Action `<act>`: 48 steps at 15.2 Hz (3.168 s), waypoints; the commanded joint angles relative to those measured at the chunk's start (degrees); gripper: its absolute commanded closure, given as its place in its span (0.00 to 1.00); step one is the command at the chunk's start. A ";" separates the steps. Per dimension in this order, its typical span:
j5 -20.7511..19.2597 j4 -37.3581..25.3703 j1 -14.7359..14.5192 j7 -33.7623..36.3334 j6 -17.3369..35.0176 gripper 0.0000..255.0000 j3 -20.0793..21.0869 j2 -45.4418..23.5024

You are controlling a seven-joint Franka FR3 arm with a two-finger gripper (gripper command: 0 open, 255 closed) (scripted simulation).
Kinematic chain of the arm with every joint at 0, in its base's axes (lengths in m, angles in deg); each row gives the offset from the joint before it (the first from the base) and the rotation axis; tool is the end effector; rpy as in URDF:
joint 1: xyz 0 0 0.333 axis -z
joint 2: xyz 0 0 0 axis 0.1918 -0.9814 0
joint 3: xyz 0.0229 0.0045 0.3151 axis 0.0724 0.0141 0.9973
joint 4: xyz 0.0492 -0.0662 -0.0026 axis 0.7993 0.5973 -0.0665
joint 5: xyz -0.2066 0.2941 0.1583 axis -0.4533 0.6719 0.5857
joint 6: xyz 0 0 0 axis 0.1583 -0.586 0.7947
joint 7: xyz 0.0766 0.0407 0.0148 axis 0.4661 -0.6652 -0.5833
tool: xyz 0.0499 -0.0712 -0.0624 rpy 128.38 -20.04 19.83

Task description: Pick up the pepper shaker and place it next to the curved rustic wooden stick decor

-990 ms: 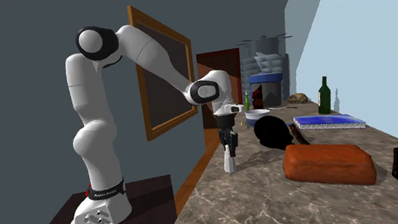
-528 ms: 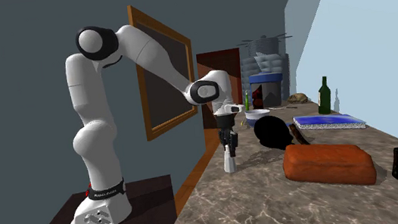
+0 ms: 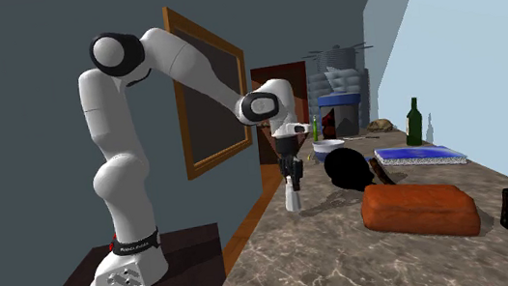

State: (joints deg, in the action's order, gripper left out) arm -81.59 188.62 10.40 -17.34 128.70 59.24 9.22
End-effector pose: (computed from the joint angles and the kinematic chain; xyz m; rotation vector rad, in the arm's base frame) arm 0.4986 -0.0426 0.3810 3.0405 0.1232 0.0364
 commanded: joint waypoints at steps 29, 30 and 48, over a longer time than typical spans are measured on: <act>1.12 -17.00 -0.74 -1.13 -22.00 1.00 1.00 4.97; 1.31 -19.01 -1.11 -0.40 -22.25 1.00 1.46 3.13; 1.57 -55.22 -6.40 8.32 -29.50 1.00 5.74 -26.75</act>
State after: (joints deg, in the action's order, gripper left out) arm -80.00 132.84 4.06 -9.18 98.47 64.96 -17.39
